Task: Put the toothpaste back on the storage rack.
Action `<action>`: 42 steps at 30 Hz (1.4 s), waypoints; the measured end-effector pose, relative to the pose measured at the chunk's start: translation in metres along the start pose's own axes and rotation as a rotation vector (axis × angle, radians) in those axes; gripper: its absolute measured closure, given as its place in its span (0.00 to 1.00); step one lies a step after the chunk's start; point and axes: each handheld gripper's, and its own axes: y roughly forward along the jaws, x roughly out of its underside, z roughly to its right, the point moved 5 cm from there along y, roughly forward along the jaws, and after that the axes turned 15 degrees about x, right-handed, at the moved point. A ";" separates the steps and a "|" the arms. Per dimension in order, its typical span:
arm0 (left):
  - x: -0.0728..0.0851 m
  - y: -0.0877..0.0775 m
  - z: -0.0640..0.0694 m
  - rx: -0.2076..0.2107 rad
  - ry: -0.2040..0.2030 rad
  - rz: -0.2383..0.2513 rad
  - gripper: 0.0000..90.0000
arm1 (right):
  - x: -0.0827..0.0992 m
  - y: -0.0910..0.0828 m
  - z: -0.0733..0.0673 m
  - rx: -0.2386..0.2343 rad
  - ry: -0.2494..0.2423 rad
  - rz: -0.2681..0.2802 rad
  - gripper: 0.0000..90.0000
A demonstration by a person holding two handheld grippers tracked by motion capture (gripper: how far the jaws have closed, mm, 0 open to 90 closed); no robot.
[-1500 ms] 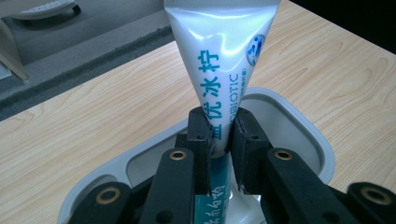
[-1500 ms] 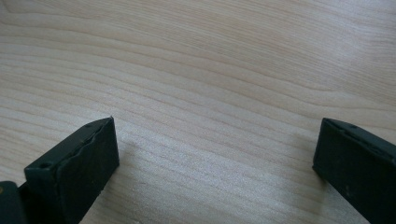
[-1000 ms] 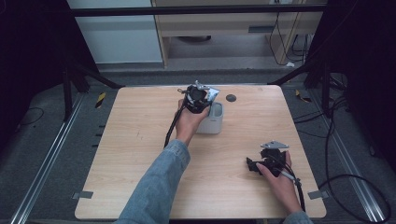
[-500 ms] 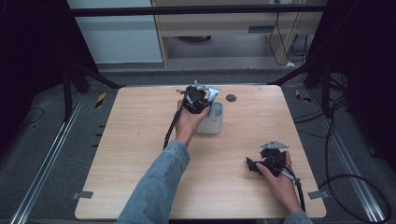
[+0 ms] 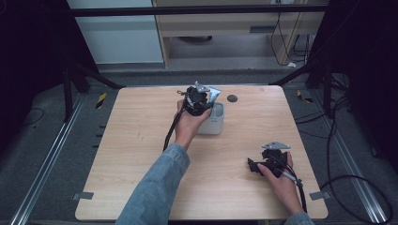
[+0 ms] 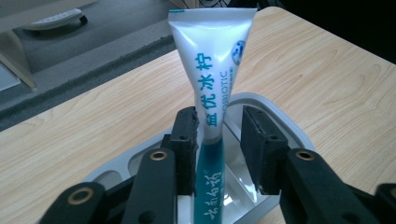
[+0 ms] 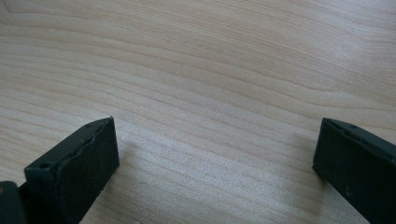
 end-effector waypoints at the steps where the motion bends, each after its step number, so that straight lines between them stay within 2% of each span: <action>1: 0.000 0.000 0.001 0.001 -0.001 0.004 0.71 | 0.000 0.000 0.000 0.000 -0.001 0.001 0.00; 8: -0.001 -0.005 0.006 -0.006 0.037 0.005 0.63 | 0.000 0.000 0.000 0.001 -0.001 0.002 0.00; 13: -0.003 -0.009 0.010 -0.023 0.058 0.007 0.47 | 0.000 0.000 0.000 0.001 -0.002 0.002 0.00; 17: -0.002 -0.011 0.015 -0.008 0.063 -0.001 0.34 | 0.000 0.000 0.000 0.002 -0.002 0.002 0.00; 22: -0.002 -0.014 0.023 0.026 0.071 -0.014 0.25 | 0.000 0.000 0.000 0.002 -0.002 0.002 0.00; 25: -0.002 -0.017 0.028 0.030 0.081 -0.015 0.19 | 0.000 0.000 0.000 0.002 -0.002 0.002 0.00; 31: 0.001 -0.018 0.041 0.084 0.090 -0.050 0.12 | 0.000 0.000 0.000 0.002 -0.002 0.002 0.00; 37: 0.007 -0.020 0.053 0.111 0.112 -0.075 0.10 | 0.000 0.000 0.000 0.001 0.000 0.002 0.00; 42: 0.011 -0.030 0.059 0.129 0.146 -0.095 0.08 | 0.000 0.000 0.000 0.001 -0.001 0.002 0.00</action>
